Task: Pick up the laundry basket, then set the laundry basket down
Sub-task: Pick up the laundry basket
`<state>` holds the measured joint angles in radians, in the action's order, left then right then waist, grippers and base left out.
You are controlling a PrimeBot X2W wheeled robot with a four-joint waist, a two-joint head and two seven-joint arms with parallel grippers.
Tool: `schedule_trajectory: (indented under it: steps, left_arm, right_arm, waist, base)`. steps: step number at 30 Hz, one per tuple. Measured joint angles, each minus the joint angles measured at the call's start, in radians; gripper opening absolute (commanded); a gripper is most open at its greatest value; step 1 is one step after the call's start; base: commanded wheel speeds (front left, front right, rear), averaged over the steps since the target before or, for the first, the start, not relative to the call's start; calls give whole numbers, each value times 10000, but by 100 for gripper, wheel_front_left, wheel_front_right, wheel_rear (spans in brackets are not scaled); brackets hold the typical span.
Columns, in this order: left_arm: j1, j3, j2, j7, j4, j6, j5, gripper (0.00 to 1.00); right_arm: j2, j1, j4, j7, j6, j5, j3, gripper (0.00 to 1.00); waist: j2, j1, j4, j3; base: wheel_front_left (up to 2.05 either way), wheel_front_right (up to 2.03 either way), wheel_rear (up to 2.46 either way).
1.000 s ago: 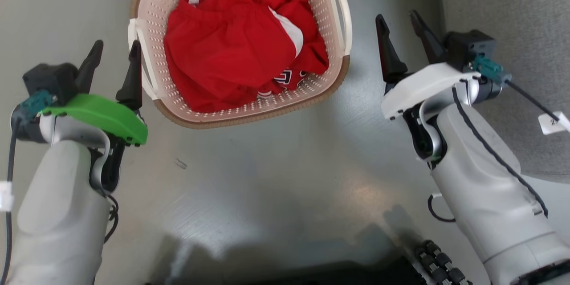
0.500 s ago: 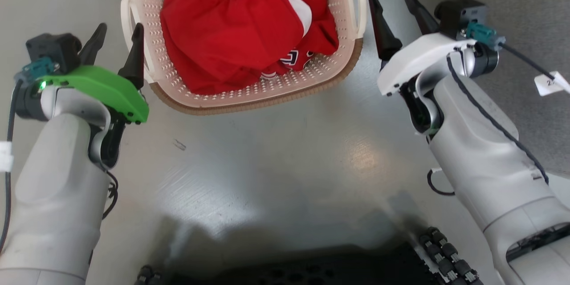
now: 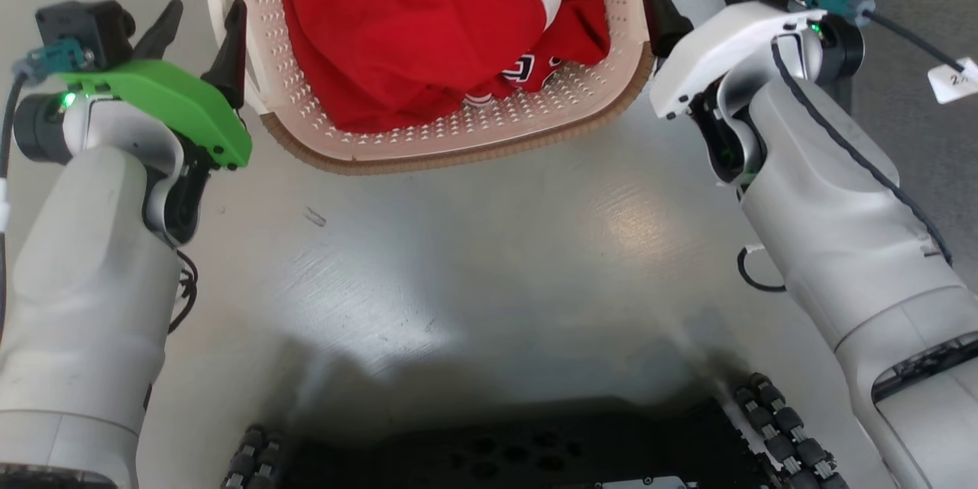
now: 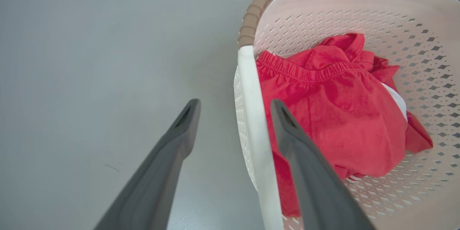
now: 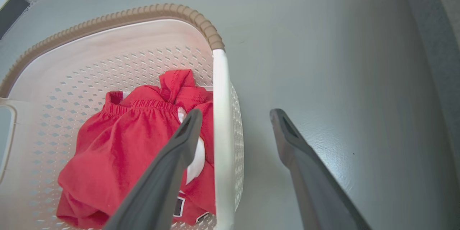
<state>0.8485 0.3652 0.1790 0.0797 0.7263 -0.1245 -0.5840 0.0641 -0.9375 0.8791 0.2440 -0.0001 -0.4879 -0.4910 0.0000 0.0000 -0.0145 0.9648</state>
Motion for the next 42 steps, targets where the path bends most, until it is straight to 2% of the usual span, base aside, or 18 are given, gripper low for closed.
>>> schedule_trajectory:
  steps: [20,22,23,26,27,33,34,35,36,37,38,39,40,41,42]
  left_arm:
    - [965,819,-228,-362,1260,-77,-732,100]
    - [1047,899,-255,-362,1329,-77,-802,100]
    - [1079,932,-274,-362,1340,-77,-838,100]
    - [1150,1037,-301,-407,1377,-77,-974,100]
    - [1153,1058,-316,-433,1386,-77,-1045,100]
    - [1188,1246,-393,-531,1494,-77,-1457,100]
    - [1216,1266,-393,-537,1513,-77,-1496,93]
    - [1253,1296,-393,-537,1532,-75,-1511,82]
    - [1291,1331,-393,-537,1542,-77,-1530,64]
    - [1329,1371,-393,-539,1551,-75,-1549,46]
    - [1360,1415,-393,-539,1563,-75,-1592,37]
    - [1382,1457,-393,-543,1572,-75,-1613,17]
    - [1392,1511,-391,-585,1592,-75,-1624,0]
    - [1394,1555,-391,-619,1615,-75,-1674,0]
    - [1396,1593,-391,-625,1615,-79,-1712,0]
  right_arm:
    - [27,-927,1118,-485,178,-959,-798,100]
    - [29,-1003,1189,-485,178,-1083,-871,86]
    - [29,-1029,1227,-485,178,-1124,-905,83]
    - [29,-1077,1336,-485,178,-1202,-1003,88]
    - [29,-1097,1367,-483,176,-1212,-1035,100]
    - [29,-1313,1526,-483,171,-1237,-1327,100]
    - [27,-1333,1555,-483,169,-1277,-1365,94]
    - [29,-1358,1586,-483,161,-1300,-1402,78]
    - [31,-1385,1611,-481,161,-1312,-1434,49]
    - [31,-1410,1622,-481,159,-1325,-1469,43]
    - [31,-1426,1630,-481,159,-1373,-1505,35]
    - [29,-1431,1643,-481,159,-1386,-1546,27]
    - [29,-1435,1659,-481,157,-1390,-1580,8]
    - [29,-1446,1676,-481,155,-1423,-1611,0]
    - [35,-1453,1689,-481,155,-1463,-1655,0]
  waist:
    - [0,0,365,611]
    - [0,0,382,630]
    - [0,0,389,638]
    - [0,0,407,650]
    - [0,0,412,650]
    - [0,0,438,646]
    - [0,0,442,646]
    - [0,0,446,646]
    - [0,0,450,647]
    - [0,0,454,647]
    - [0,0,458,648]
    - [0,0,462,648]
    - [0,0,464,648]
    - [0,0,467,648]
    - [0,0,469,648]
  base:
    - [0,0,0]
    - [0,0,0]
    - [0,0,0]
    - [0,0,0]
    - [0,0,0]
    - [0,0,0]
    - [0,0,0]
    - [0,0,0]
    - [0,0,0]
    - [0,0,0]
    - [0,0,0]
    - [0,0,0]
    - [0,0,0]
    - [0,0,0]
    - [0,0,0]
